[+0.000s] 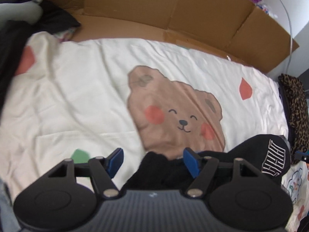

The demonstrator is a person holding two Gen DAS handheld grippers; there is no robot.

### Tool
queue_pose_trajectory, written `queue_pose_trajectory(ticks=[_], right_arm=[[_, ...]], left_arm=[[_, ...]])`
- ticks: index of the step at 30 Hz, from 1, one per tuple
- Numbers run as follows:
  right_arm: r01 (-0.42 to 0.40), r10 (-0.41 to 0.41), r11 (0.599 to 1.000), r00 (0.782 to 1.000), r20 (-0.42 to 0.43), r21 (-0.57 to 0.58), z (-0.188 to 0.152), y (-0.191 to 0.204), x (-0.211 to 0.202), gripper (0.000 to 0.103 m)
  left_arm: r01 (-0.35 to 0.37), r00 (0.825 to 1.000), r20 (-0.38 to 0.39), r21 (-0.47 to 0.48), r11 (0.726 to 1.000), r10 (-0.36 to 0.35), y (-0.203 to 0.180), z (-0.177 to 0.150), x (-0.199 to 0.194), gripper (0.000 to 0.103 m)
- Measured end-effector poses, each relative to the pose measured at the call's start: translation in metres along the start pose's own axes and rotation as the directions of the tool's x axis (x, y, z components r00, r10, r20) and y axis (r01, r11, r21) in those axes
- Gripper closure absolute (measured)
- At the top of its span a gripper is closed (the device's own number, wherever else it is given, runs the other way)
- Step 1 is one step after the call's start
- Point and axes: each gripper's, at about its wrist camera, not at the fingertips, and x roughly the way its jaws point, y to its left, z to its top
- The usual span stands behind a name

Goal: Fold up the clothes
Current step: 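Lower the black pants onto the blanket with both tools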

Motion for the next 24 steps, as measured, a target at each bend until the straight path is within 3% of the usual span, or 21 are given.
queue_pose_trajectory(ticks=[5,9,16,17,19,20,21,22,23,24], right_arm=[[-0.009,0.01,0.999,1.0,-0.014,0.039,-0.004,-0.009,0.021,0.031],[0.027,-0.027,1.0,0.998,-0.048,-0.013,-0.009,0.0,0.04,0.03],[0.05,-0.052,0.998,0.997,-0.061,-0.047,-0.012,-0.003,0.049,0.031],[0.037,-0.04,0.998,0.997,-0.063,-0.047,-0.013,-0.004,0.049,0.035],[0.01,-0.013,0.999,0.998,-0.065,-0.046,-0.015,-0.005,0.045,0.073],[0.002,-0.005,0.999,0.998,-0.061,-0.048,-0.016,-0.006,0.037,0.085],[-0.005,0.002,0.999,0.998,-0.057,-0.05,-0.017,-0.007,0.03,0.098],[-0.013,0.01,0.999,0.999,-0.054,-0.052,-0.018,-0.008,0.023,0.098],[-0.02,0.017,0.998,0.999,-0.05,-0.054,-0.019,-0.009,0.015,0.099],[-0.028,0.025,0.998,0.999,-0.047,-0.057,-0.02,-0.009,0.008,0.099]], left_arm=[[-0.013,0.997,-0.081,0.043,0.999,0.017,-0.01,-0.007,0.032,0.023],[-0.002,0.983,-0.184,0.039,0.999,0.01,-0.01,-0.027,0.053,0.021],[-0.016,0.983,-0.182,0.128,0.992,0.039,-0.02,-0.053,0.059,0.016],[-0.014,0.983,-0.181,0.152,0.988,0.042,-0.022,-0.056,0.059,0.016],[-0.011,0.983,-0.176,0.199,0.98,0.047,-0.026,-0.061,0.059,0.026],[-0.009,0.984,-0.17,0.216,0.976,0.047,-0.027,-0.064,0.058,0.032],[-0.003,0.986,-0.162,0.226,0.974,0.041,-0.028,-0.065,0.056,0.045],[0.006,0.987,-0.154,0.238,0.971,0.032,-0.031,-0.067,0.053,0.053],[0.02,0.988,-0.151,0.247,0.969,0.018,-0.032,-0.068,0.05,0.074],[0.035,0.989,-0.15,0.251,0.967,0.004,-0.034,-0.069,0.046,0.08]])
